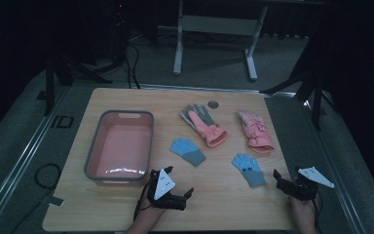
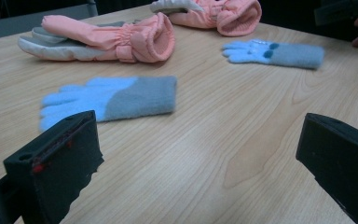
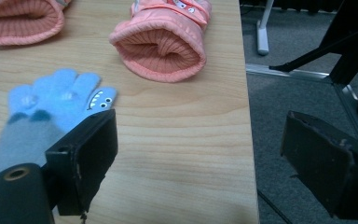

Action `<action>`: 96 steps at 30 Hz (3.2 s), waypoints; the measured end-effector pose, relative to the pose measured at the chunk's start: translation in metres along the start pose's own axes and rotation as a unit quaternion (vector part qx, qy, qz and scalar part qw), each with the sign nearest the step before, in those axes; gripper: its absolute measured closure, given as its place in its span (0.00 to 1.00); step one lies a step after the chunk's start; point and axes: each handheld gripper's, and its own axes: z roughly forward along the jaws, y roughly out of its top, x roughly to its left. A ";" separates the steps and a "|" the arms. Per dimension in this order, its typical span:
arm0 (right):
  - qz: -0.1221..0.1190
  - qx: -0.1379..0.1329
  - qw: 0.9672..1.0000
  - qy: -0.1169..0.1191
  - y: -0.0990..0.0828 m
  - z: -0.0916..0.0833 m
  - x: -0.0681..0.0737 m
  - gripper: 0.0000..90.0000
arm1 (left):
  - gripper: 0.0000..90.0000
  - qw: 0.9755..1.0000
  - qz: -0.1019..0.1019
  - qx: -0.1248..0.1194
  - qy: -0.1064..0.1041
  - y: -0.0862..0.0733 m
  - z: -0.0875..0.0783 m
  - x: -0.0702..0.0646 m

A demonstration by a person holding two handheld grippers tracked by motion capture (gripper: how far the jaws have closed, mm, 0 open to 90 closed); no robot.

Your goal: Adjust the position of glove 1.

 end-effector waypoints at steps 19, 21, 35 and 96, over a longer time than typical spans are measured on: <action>-0.002 0.002 0.999 0.041 0.063 -0.024 0.012 0.15 | 0.00 1.000 -0.007 0.000 -0.006 0.000 0.000 0.000; -0.015 -0.007 0.999 0.048 0.072 -0.024 0.019 0.13 | 0.00 1.000 -0.009 -0.001 -0.006 0.000 0.000 0.000; -0.078 -0.013 0.987 0.143 0.114 -0.010 0.079 0.23 | 0.00 1.000 -0.010 0.001 -0.009 0.000 0.001 0.000; -0.214 0.135 0.918 0.305 0.091 0.169 0.245 0.74 | 0.00 1.000 -0.016 0.002 -0.015 0.000 0.001 0.001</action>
